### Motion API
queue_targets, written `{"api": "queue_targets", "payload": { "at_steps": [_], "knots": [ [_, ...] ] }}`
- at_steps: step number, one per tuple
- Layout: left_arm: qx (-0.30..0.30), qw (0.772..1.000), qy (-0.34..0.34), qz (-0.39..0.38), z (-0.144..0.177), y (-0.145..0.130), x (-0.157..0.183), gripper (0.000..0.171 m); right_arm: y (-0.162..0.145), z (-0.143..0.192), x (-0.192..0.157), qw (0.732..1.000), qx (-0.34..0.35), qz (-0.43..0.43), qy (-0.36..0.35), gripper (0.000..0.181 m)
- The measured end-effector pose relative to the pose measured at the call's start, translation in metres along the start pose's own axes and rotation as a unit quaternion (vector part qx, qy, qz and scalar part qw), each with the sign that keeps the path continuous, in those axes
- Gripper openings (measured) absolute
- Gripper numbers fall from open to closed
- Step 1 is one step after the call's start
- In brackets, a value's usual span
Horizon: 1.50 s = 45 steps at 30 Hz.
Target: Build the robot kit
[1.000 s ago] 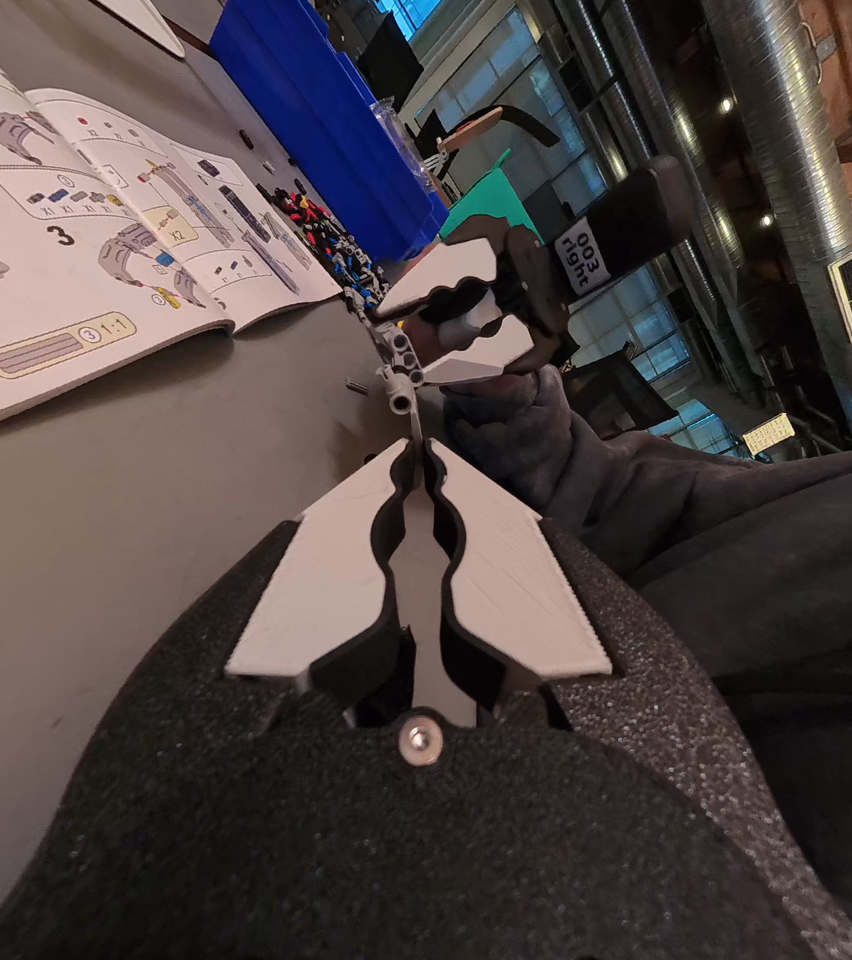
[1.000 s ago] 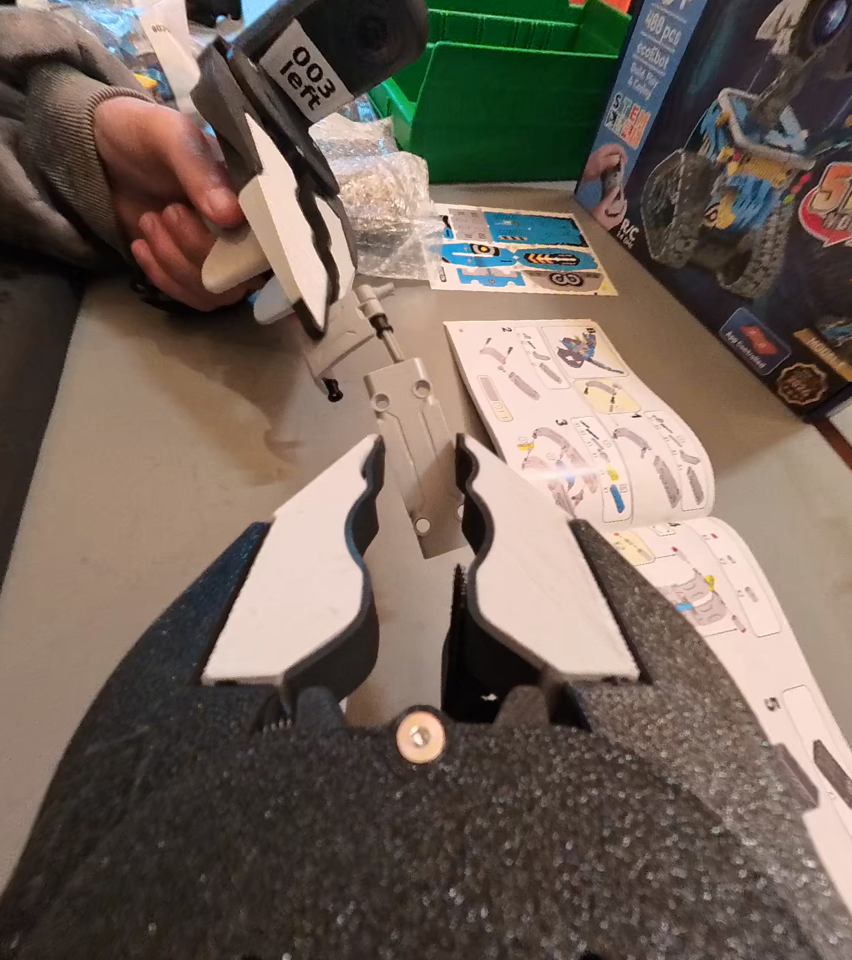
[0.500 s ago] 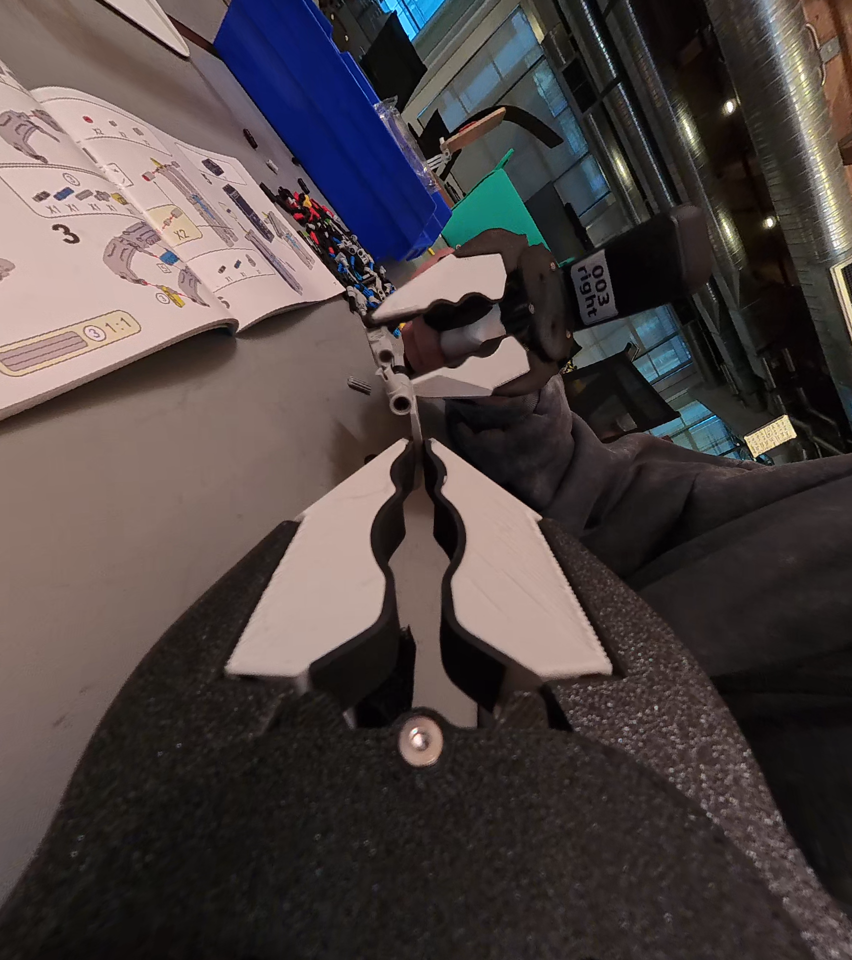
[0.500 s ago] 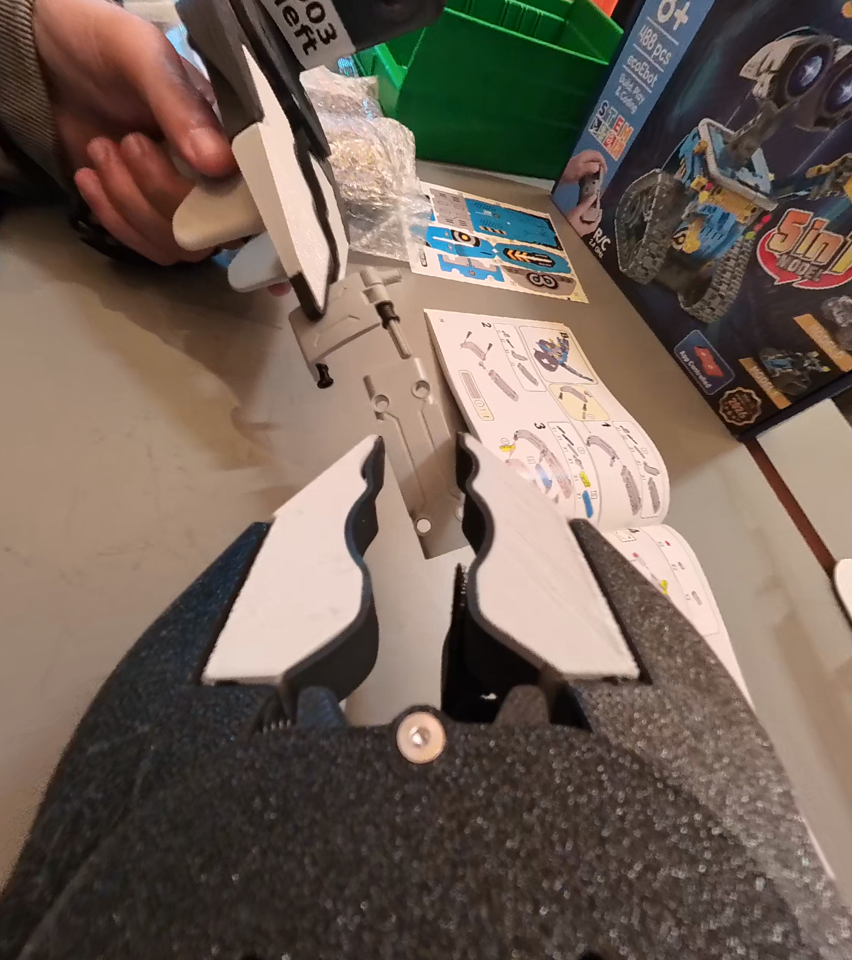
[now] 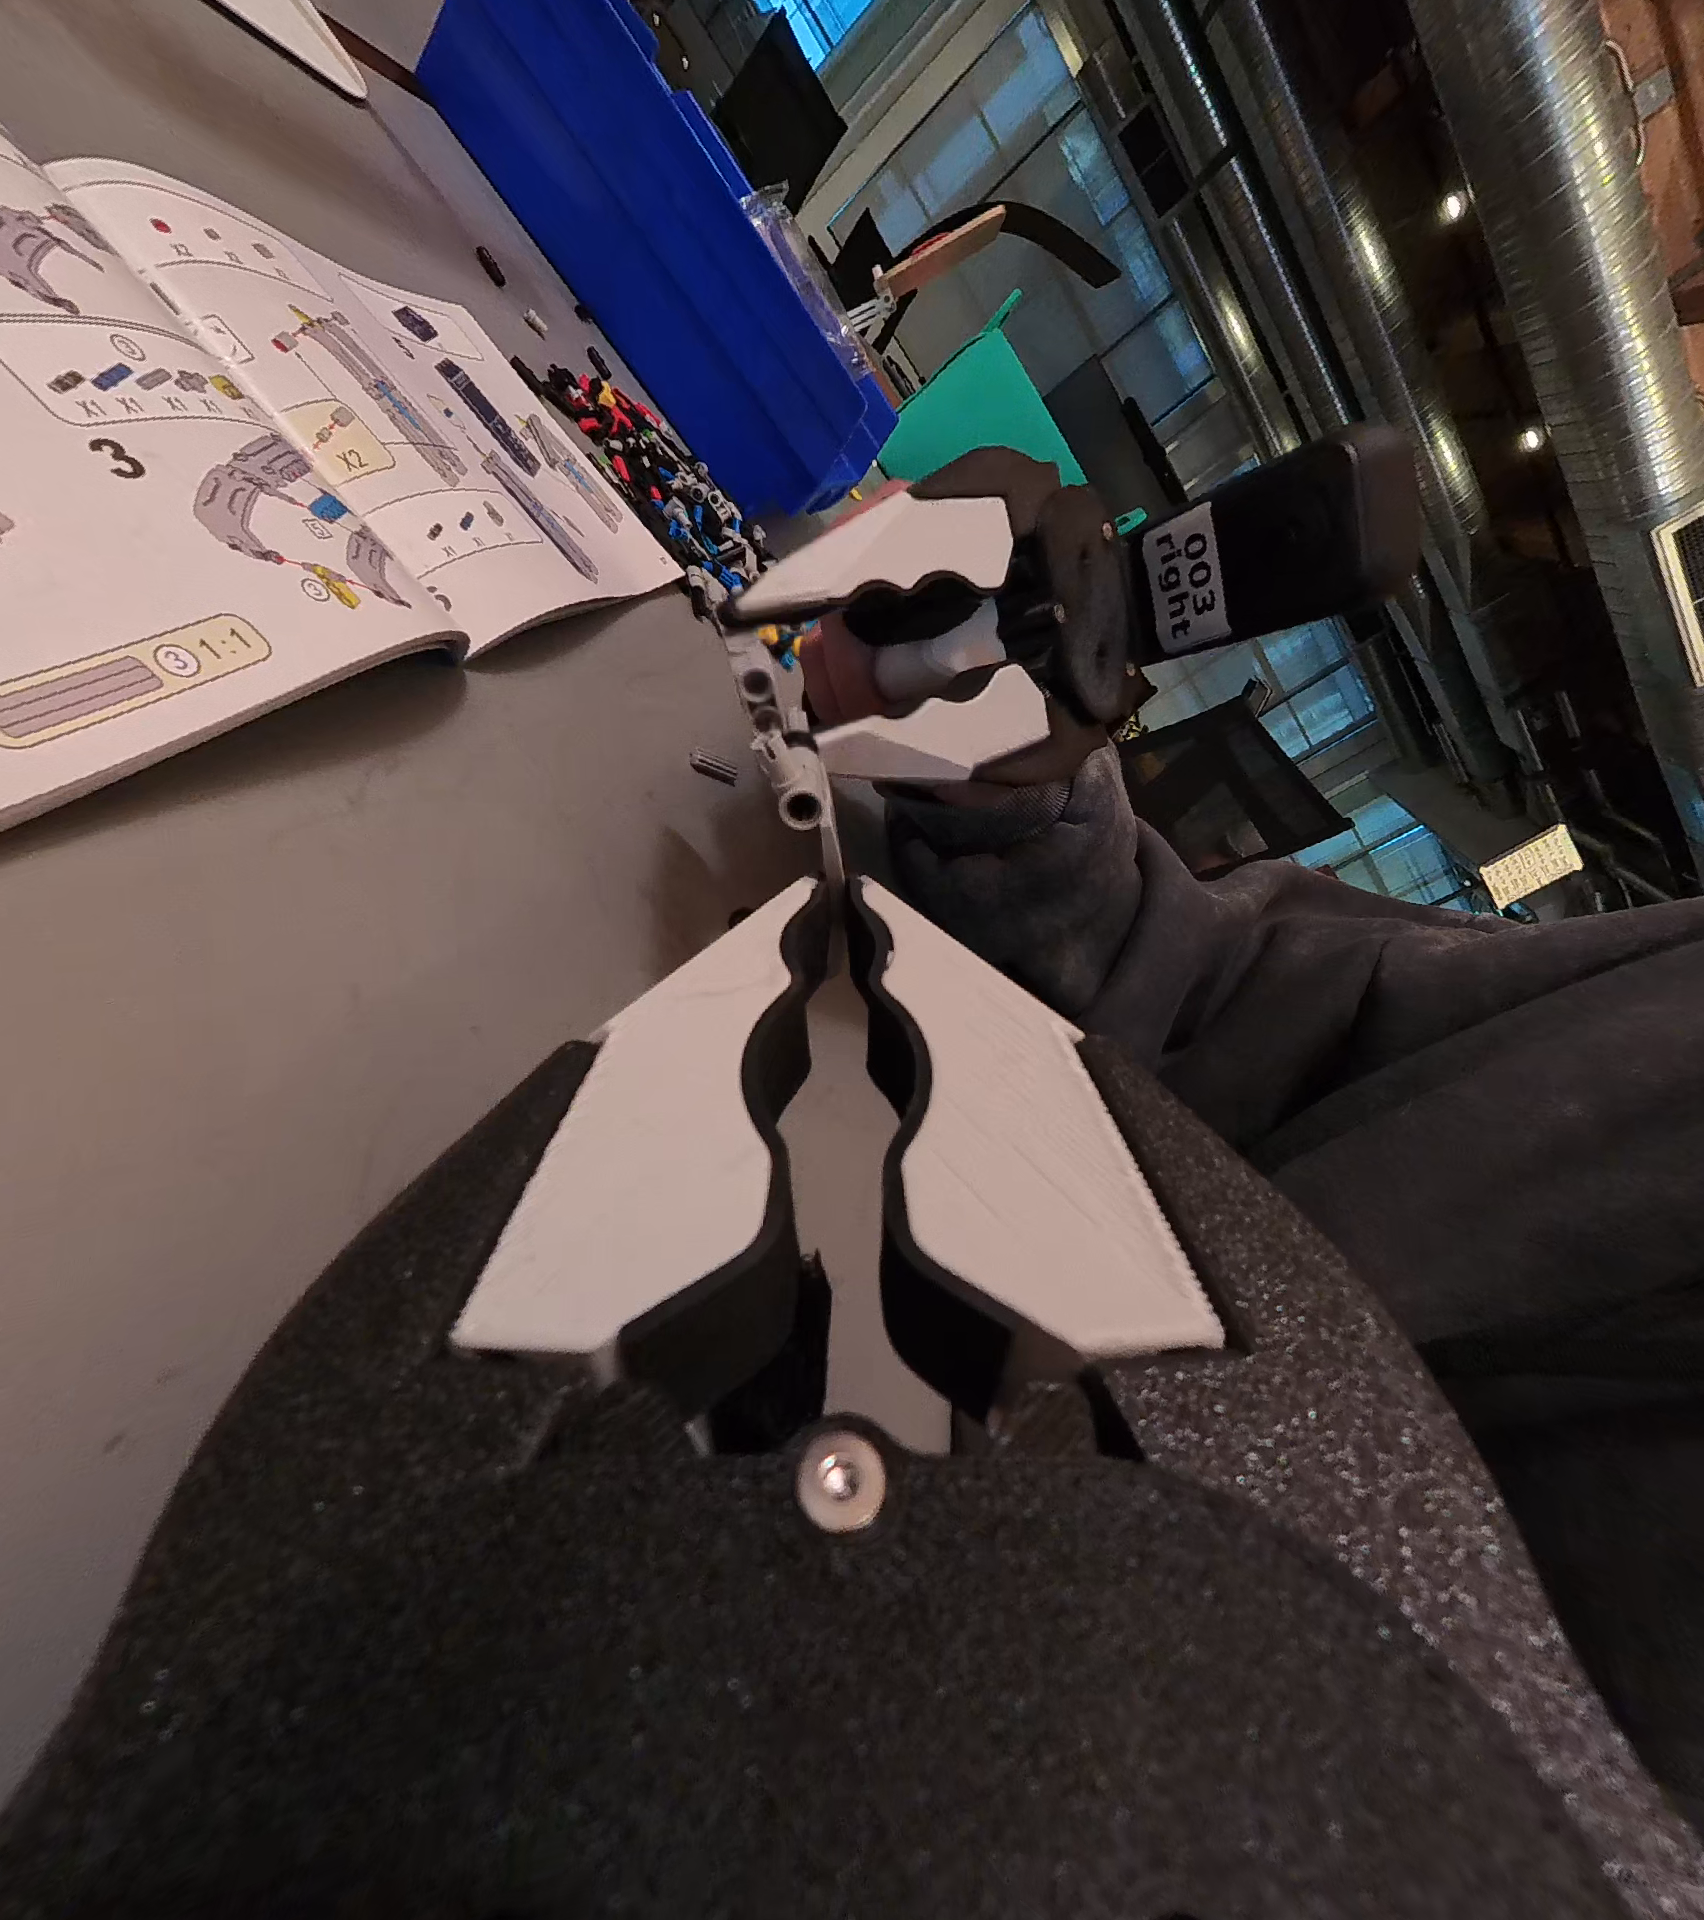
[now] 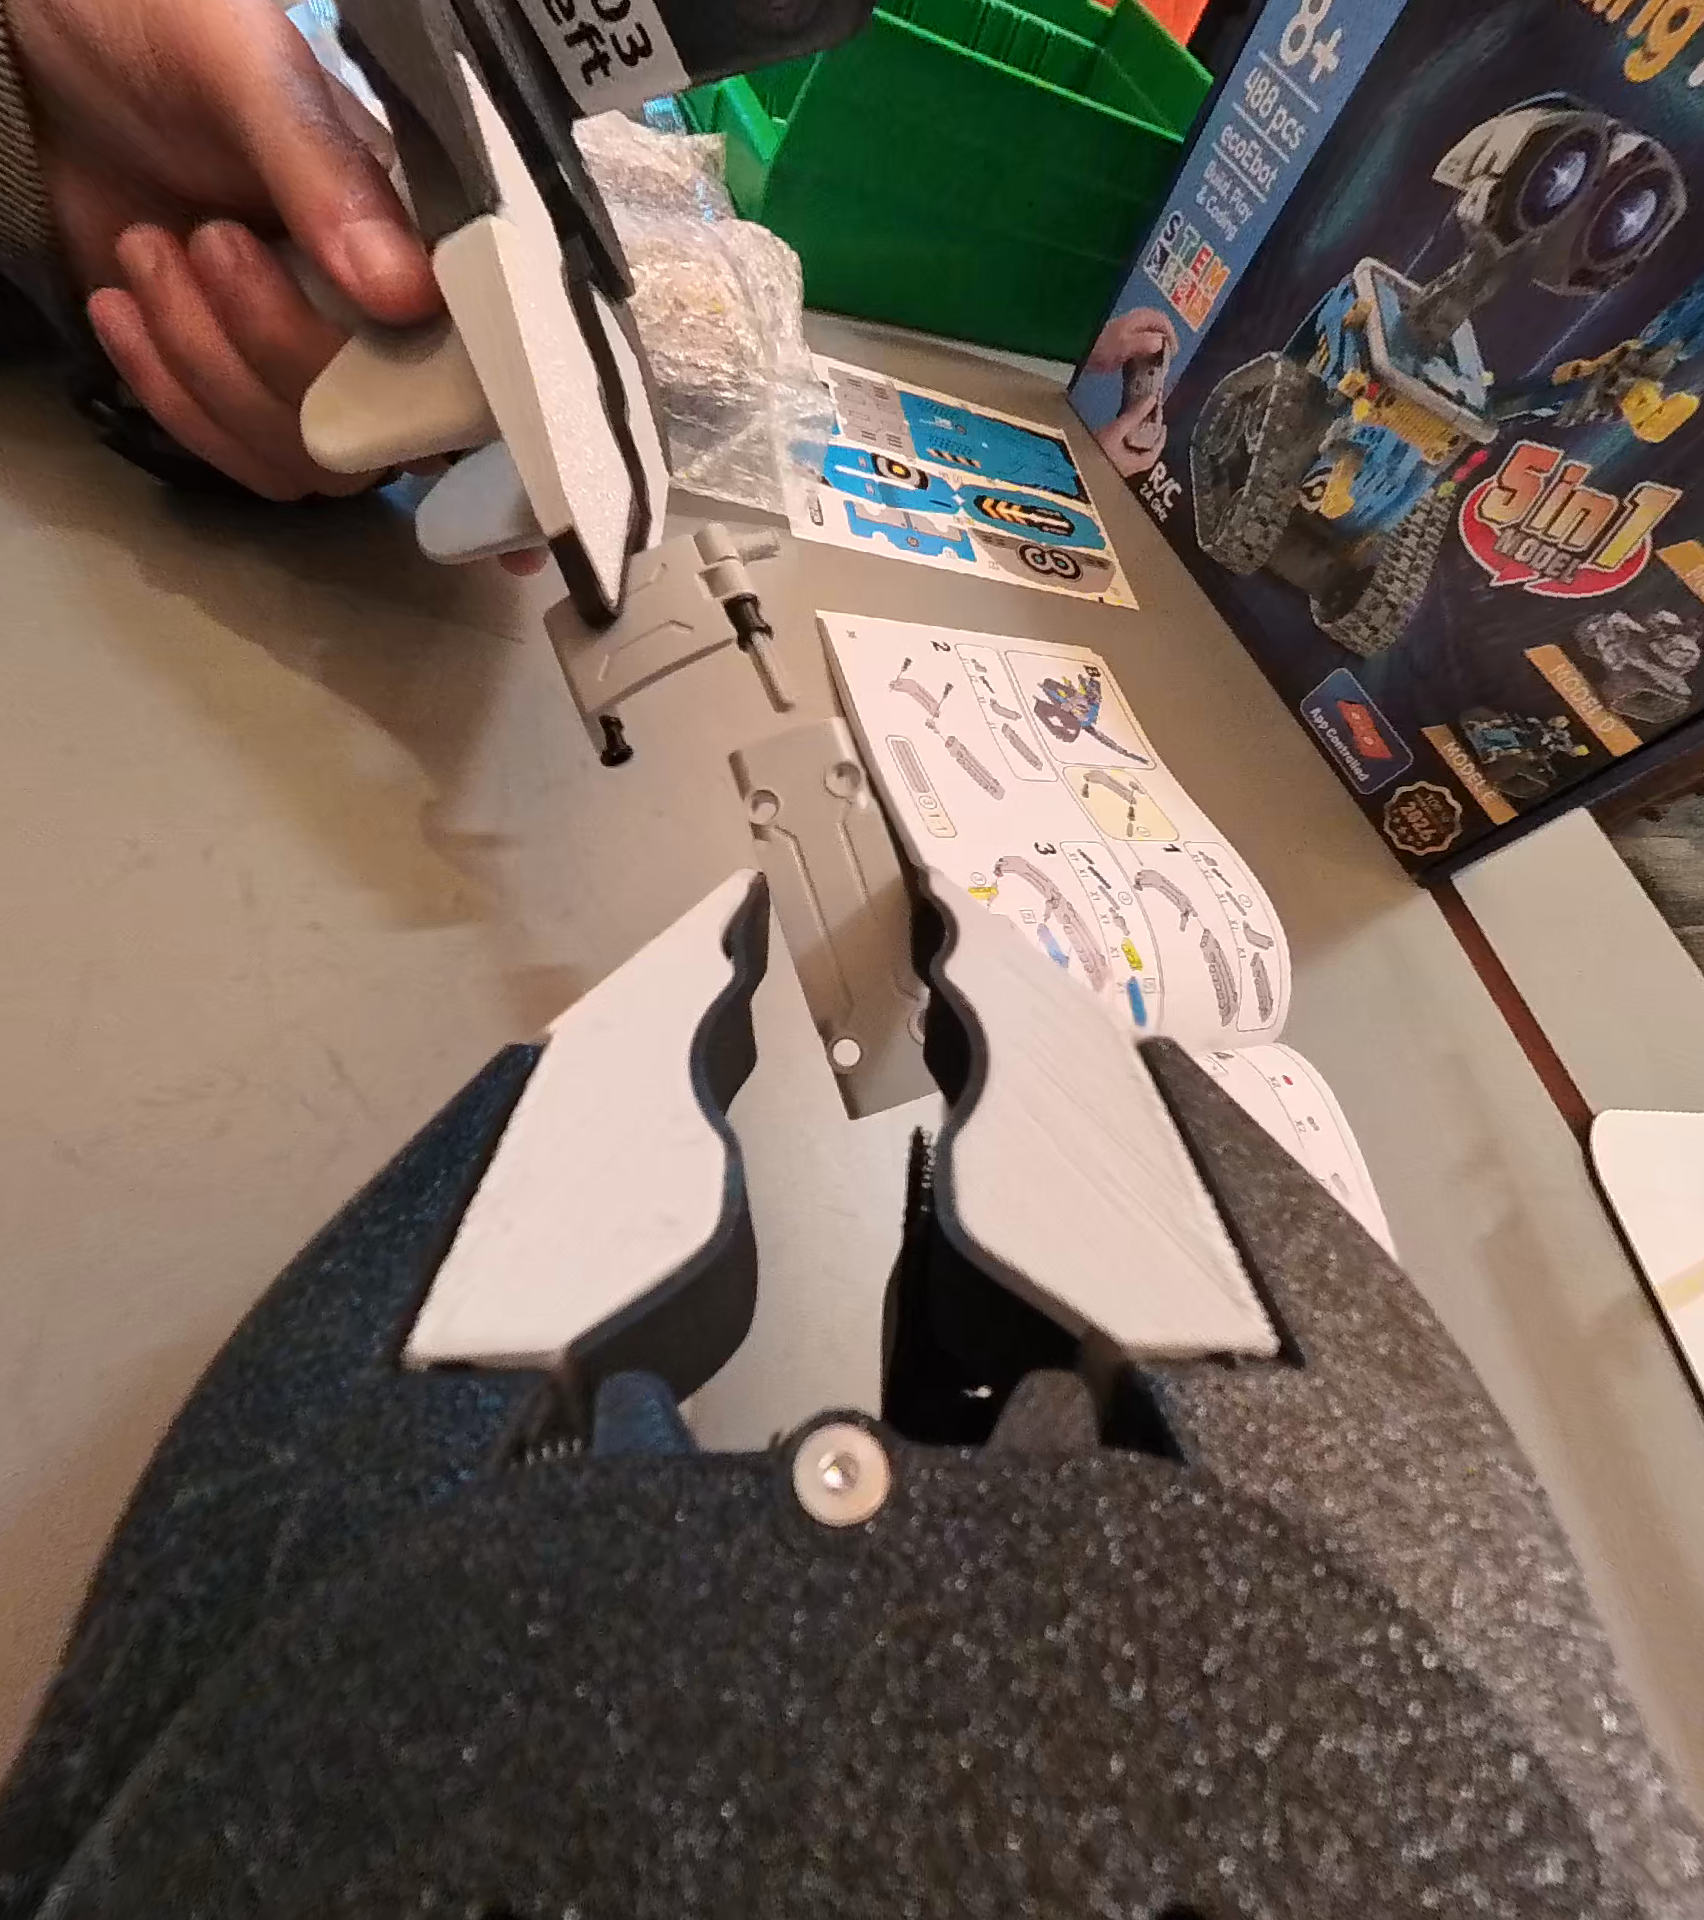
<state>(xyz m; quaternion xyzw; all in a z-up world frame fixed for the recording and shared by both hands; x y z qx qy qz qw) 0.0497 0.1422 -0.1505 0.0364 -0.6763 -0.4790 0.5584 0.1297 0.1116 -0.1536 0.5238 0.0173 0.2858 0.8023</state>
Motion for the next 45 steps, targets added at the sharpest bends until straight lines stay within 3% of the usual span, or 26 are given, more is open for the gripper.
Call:
{"api": "queue_targets", "payload": {
  "at_steps": [6,10,12,21,25,28,34,36,39,41,43,45],
  "knots": [
    [-0.062,0.998,0.002,-0.030,-0.009,-0.018,0.005,0.001,-0.012,0.005,0.020,0.999,-0.021,0.010,-0.045,0.026],
    [-0.102,0.993,0.012,-0.057,-0.016,-0.031,0.007,0.001,0.005,0.008,0.002,0.999,0.028,-0.024,0.021,0.026],
    [-0.103,0.993,0.009,-0.056,-0.016,-0.032,0.007,0.001,0.008,0.006,-0.010,0.996,0.030,-0.044,0.065,0.026],
    [-0.059,0.998,0.000,-0.019,-0.008,-0.017,0.004,0.001,-0.005,-0.005,-0.034,0.995,-0.020,-0.001,0.102,0.025],
    [-0.062,0.998,-0.004,-0.015,-0.007,-0.017,0.005,0.001,-0.036,-0.010,-0.035,0.989,-0.102,0.019,0.104,0.025],
    [-0.075,0.997,-0.007,-0.023,-0.009,-0.022,0.007,0.001,-0.055,-0.008,-0.040,0.979,-0.149,-0.009,0.142,0.026],
    [-0.115,0.992,-0.010,-0.047,-0.014,-0.034,0.012,0.001,-0.058,-0.004,-0.044,0.964,-0.145,-0.101,0.200,0.029],
    [-0.128,0.990,-0.011,-0.059,-0.016,-0.039,0.014,0.001,-0.047,0.001,-0.050,0.949,-0.123,-0.156,0.244,0.042],
    [-0.152,0.985,-0.015,-0.085,-0.018,-0.046,0.019,0.001,-0.005,0.016,-0.060,0.902,-0.037,-0.259,0.345,0.044],
    [-0.171,0.980,-0.020,-0.104,-0.020,-0.053,0.022,0.001,0.010,0.014,-0.059,0.883,-0.005,-0.300,0.360,0.044],
    [-0.184,0.976,-0.028,-0.117,-0.021,-0.058,0.026,0.001,0.008,0.011,-0.071,0.871,-0.030,-0.303,0.385,0.036],
    [-0.182,0.975,-0.035,-0.125,-0.022,-0.057,0.029,0.002,-0.001,0.007,-0.080,0.875,-0.060,-0.280,0.390,0.008]
  ]
}}
Point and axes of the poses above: each gripper's, where its closed fingertips meet, z back along the fingers, y out of its top, x = y × z across the jaws, the point moved 2 cm from there along z, back along the fingers, and after that the axes turned 5 degrees about -z, right-handed, at the moved point
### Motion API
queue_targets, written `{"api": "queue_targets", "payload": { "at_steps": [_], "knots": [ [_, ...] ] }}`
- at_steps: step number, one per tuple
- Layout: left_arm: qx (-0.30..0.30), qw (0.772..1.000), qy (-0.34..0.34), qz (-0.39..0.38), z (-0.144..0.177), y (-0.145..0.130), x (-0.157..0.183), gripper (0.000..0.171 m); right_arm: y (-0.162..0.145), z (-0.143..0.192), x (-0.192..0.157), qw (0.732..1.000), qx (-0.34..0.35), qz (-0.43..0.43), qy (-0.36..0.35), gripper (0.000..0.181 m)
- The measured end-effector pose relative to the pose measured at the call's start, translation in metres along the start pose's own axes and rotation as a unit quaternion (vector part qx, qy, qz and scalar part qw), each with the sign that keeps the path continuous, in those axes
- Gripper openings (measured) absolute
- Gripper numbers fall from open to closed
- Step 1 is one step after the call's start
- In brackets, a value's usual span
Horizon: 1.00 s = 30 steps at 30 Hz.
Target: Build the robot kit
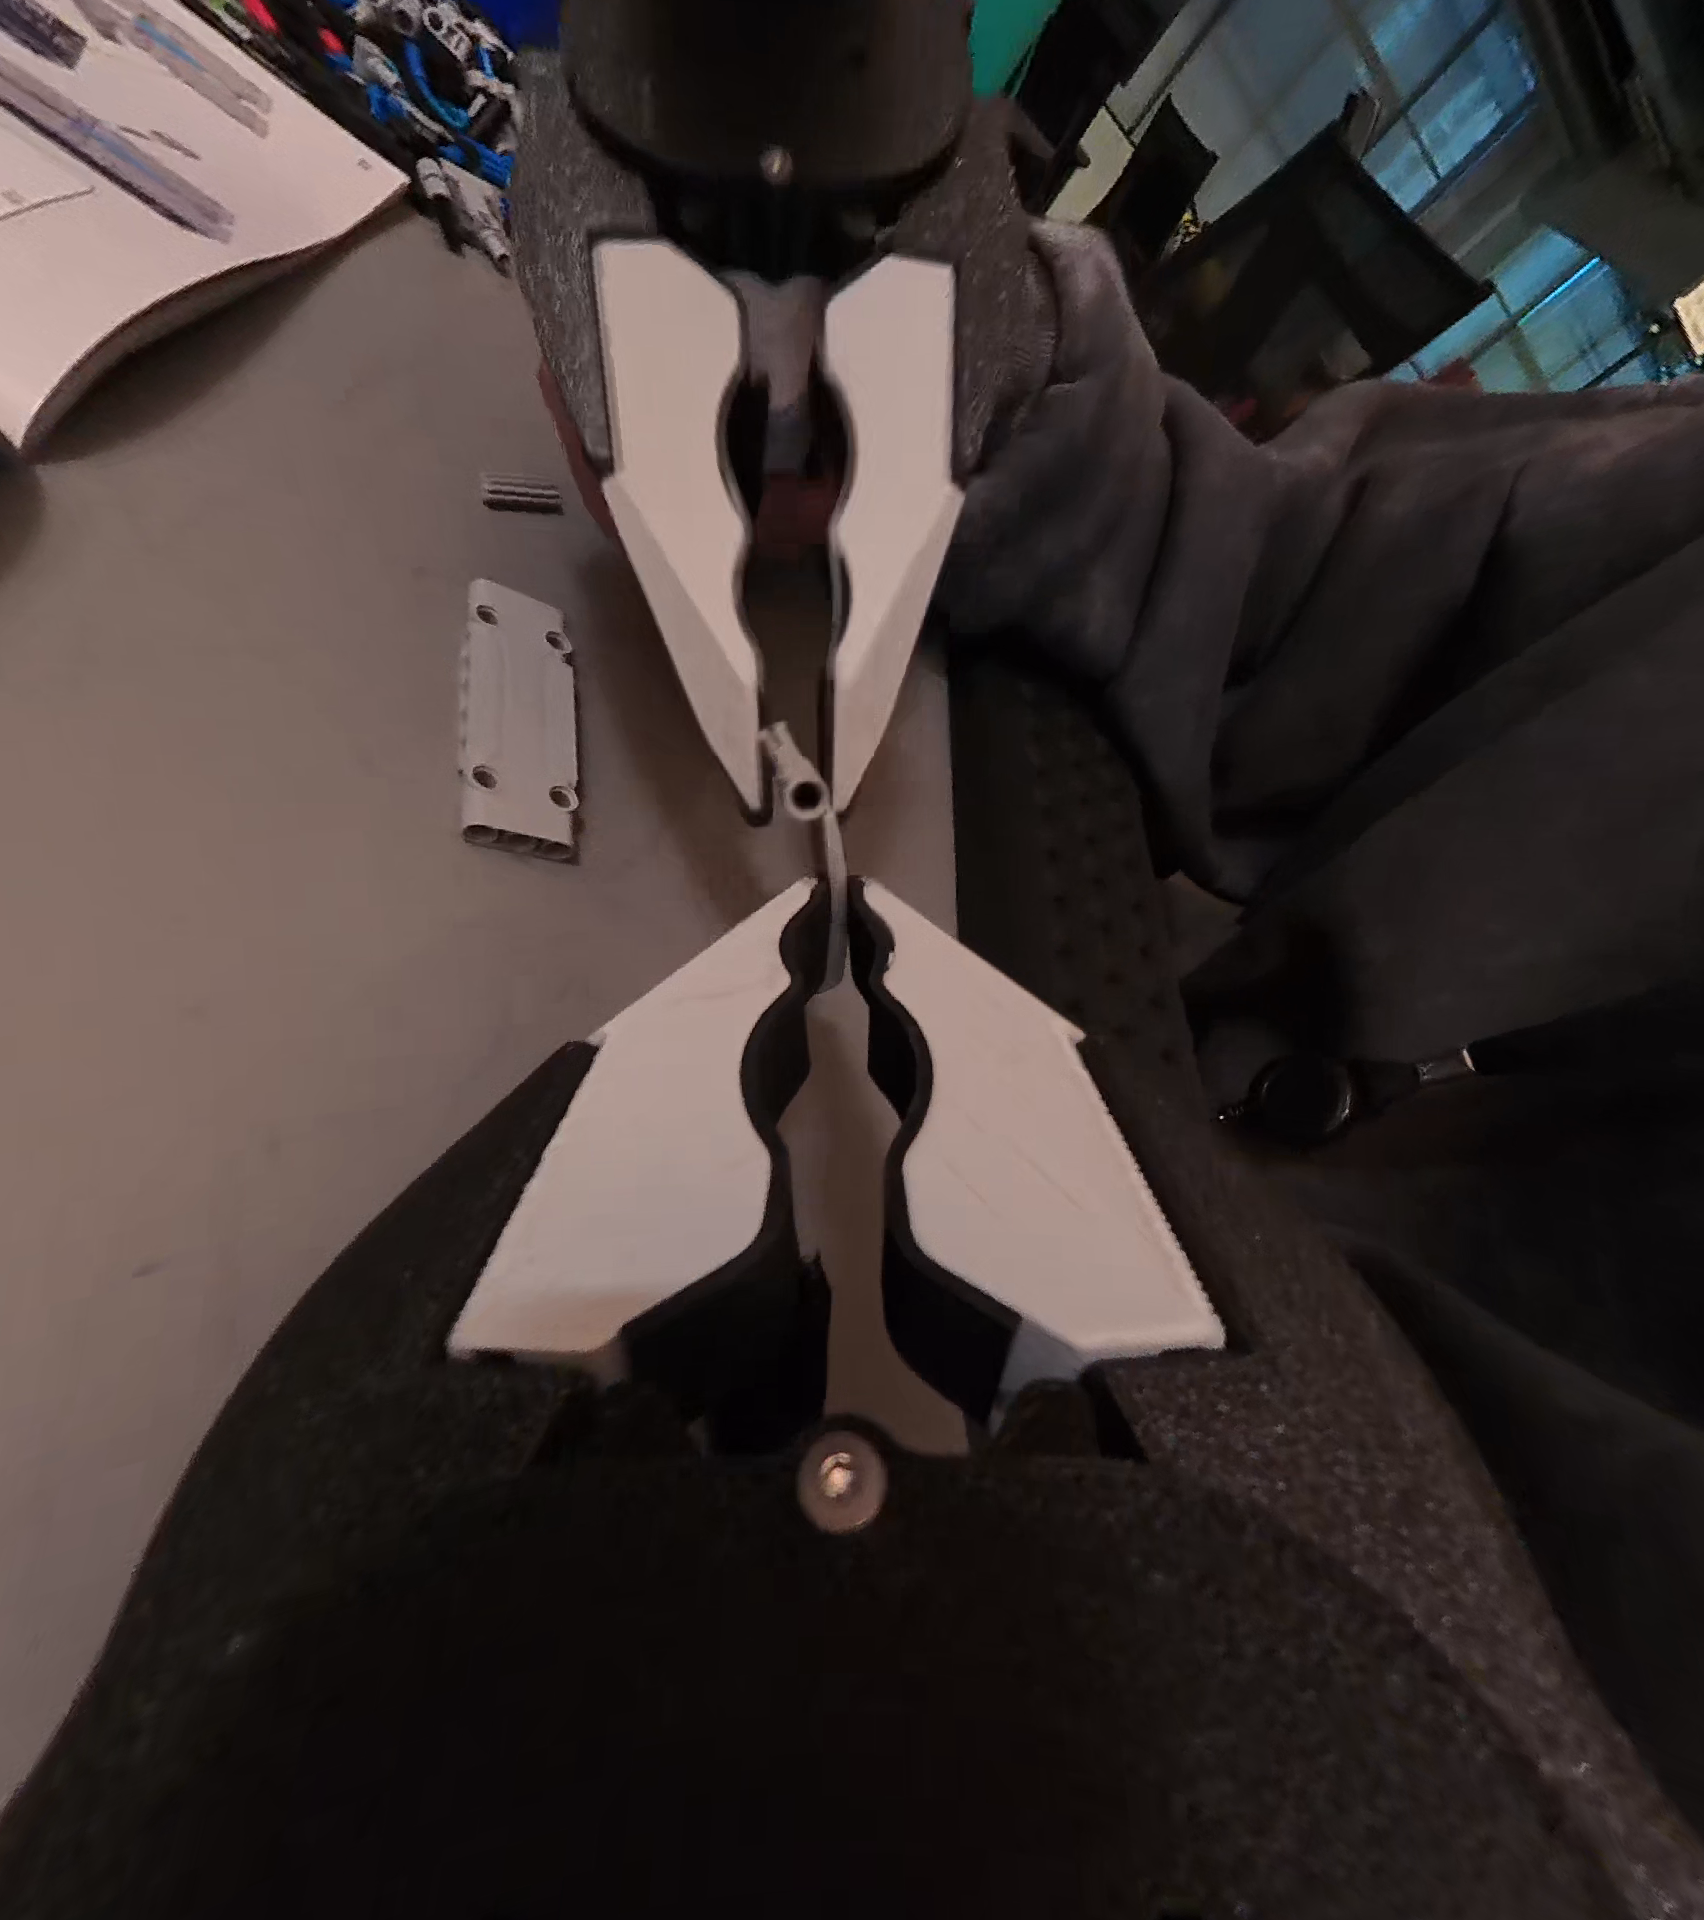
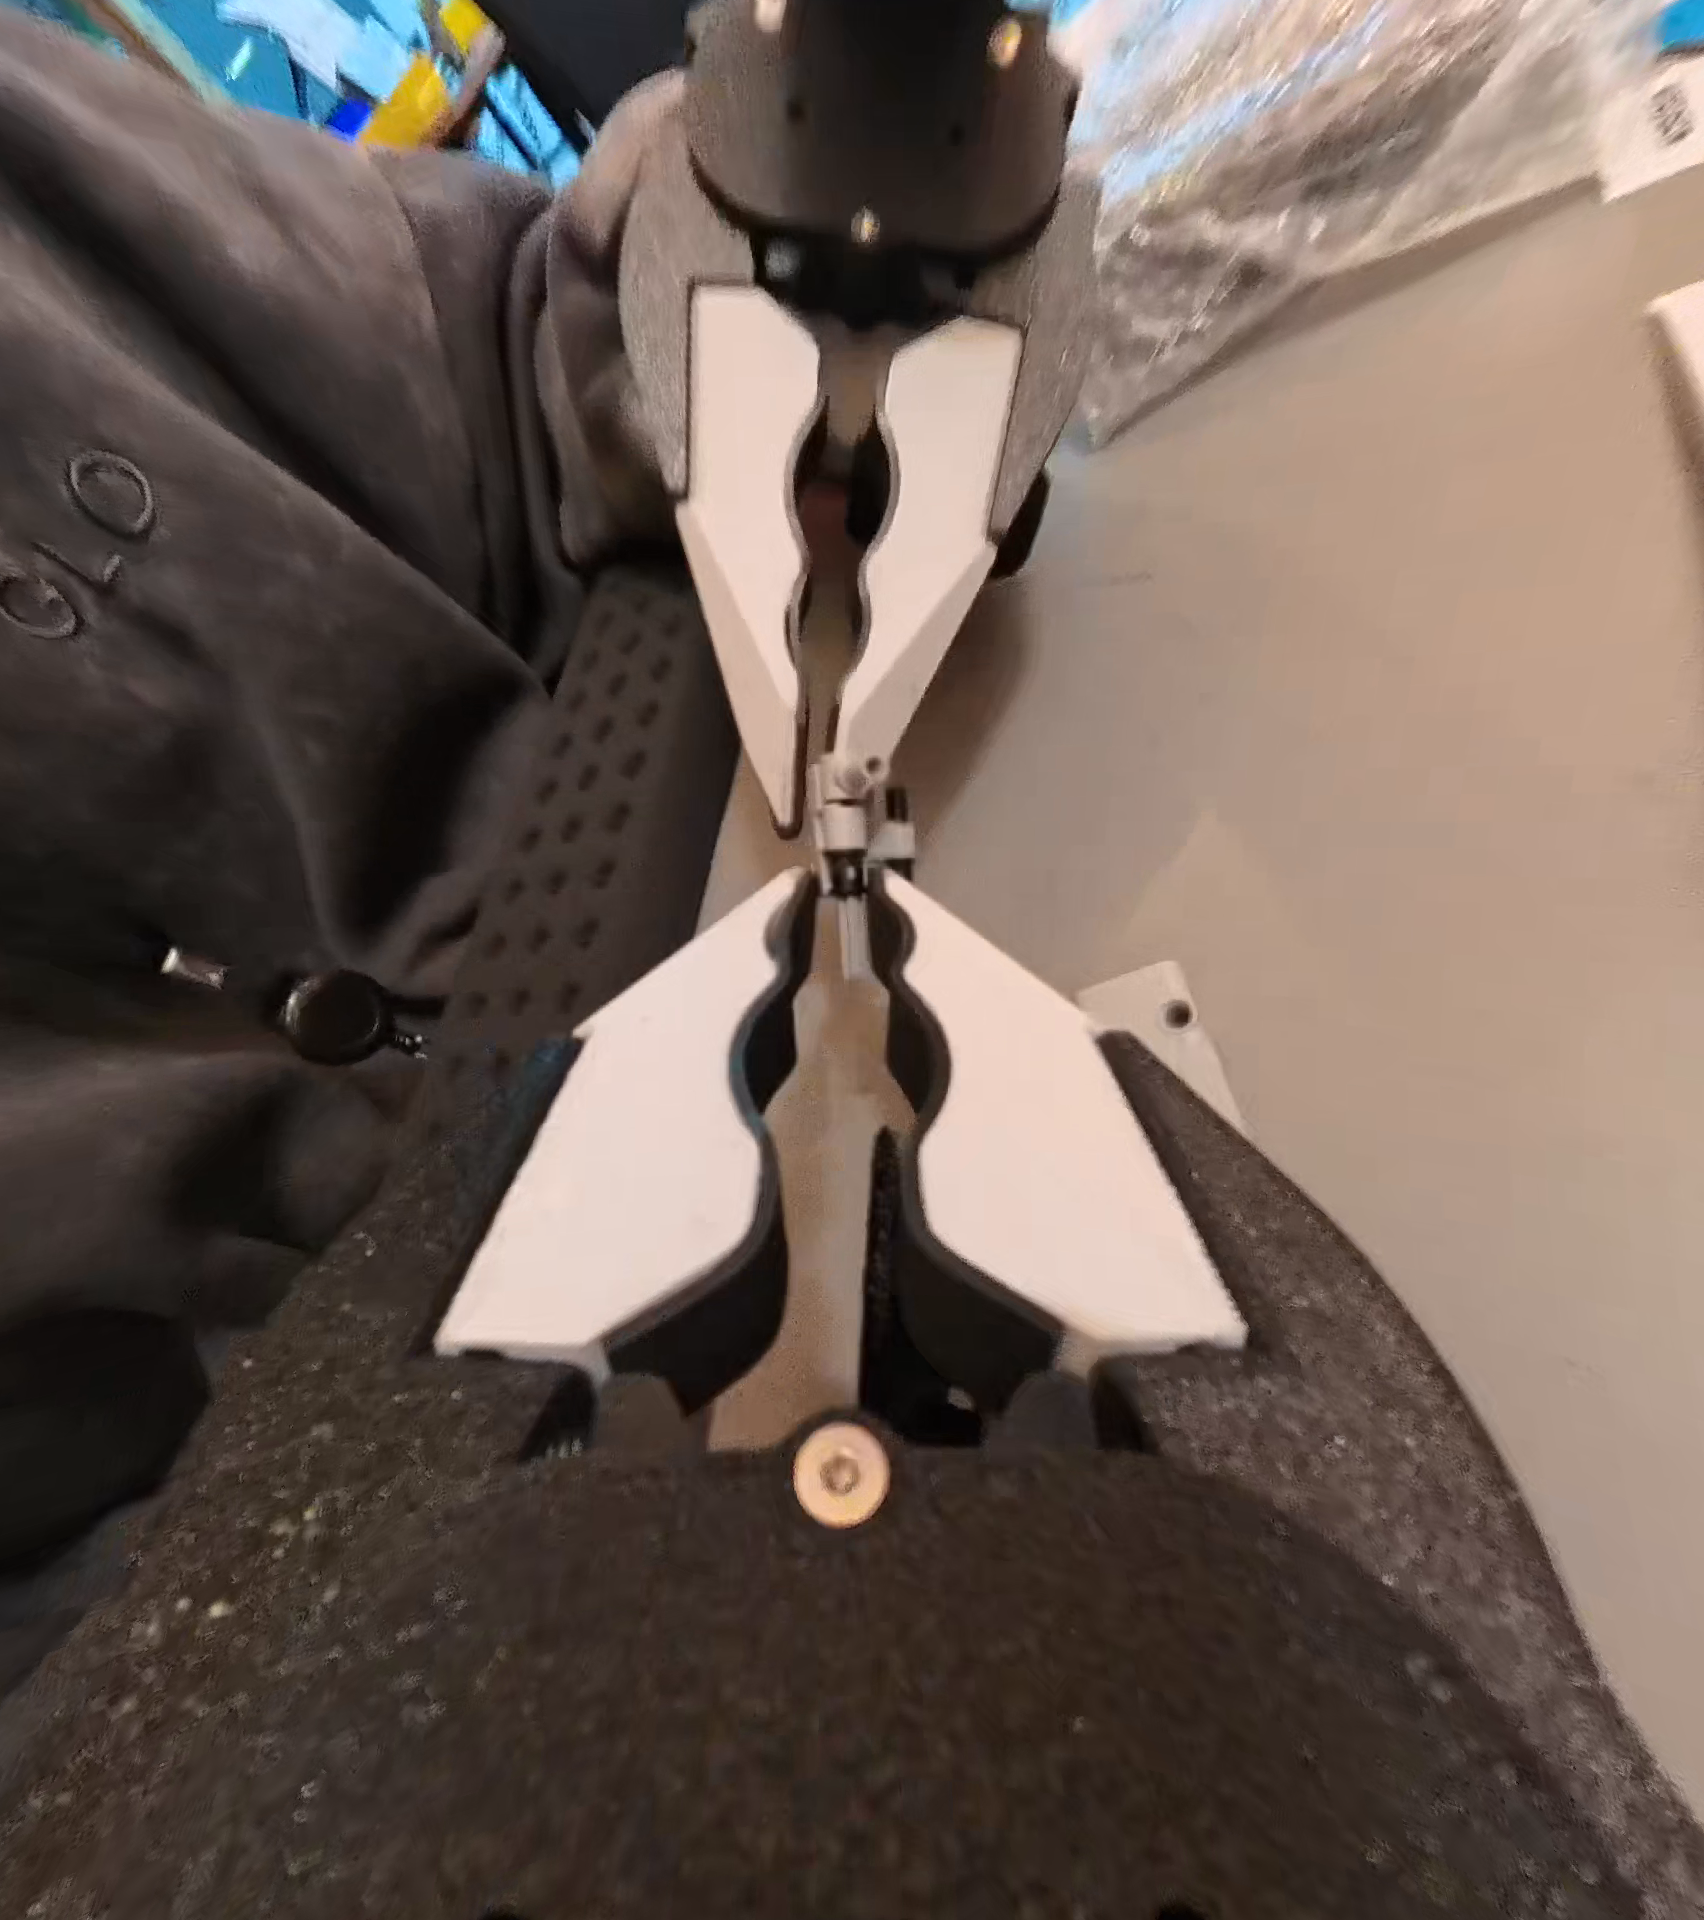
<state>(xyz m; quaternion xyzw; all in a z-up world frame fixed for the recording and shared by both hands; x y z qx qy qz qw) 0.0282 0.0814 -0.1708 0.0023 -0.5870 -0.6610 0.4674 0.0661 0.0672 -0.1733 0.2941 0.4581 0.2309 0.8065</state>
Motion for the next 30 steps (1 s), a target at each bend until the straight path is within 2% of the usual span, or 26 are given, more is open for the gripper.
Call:
{"api": "queue_targets", "payload": {
  "at_steps": [8,10,13,15,18,19,20,26,30],
  "knots": [
    [0.129,0.990,-0.047,0.033,0.022,0.035,0.004,0.003,0.015,-0.005,-0.010,0.998,0.051,-0.012,0.034,0.005],
    [0.157,0.987,-0.040,0.026,0.026,0.043,0.004,0.023,0.026,0.000,-0.015,0.994,0.086,-0.026,0.059,0.005],
    [0.184,0.982,-0.010,-0.030,0.030,0.050,0.006,0.024,0.039,0.007,-0.017,0.984,0.140,-0.061,0.093,0.005],
    [0.182,0.981,0.020,-0.063,0.028,0.050,0.003,0.024,0.039,0.005,-0.015,0.981,0.144,-0.082,0.101,0.005],
    [0.169,0.983,0.032,-0.065,0.024,0.047,0.000,0.025,0.040,-0.001,-0.014,0.981,0.147,-0.085,0.095,0.005],
    [0.174,0.983,0.021,-0.060,0.025,0.048,0.001,0.016,0.041,-0.002,-0.013,0.981,0.150,-0.085,0.092,0.005],
    [0.181,0.982,0.013,-0.054,0.026,0.049,0.002,0.015,0.042,-0.004,-0.014,0.980,0.151,-0.084,0.094,0.005],
    [0.213,0.977,-0.004,-0.003,0.032,0.054,-0.004,0.016,0.050,0.006,-0.011,0.974,0.186,-0.090,0.094,0.005],
    [0.229,0.973,-0.019,0.020,0.034,0.056,-0.005,0.014,0.047,0.001,-0.011,0.973,0.180,-0.100,0.104,0.005]
  ]
}}
Point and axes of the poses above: each gripper's, where its closed fingertips meet, z back along the fingers, y out of its top, x = y × z across the jaws, the point moved 2 cm from there along z, back along the fingers, and after that the axes turned 5 degrees about -z, right-handed, at the moved point
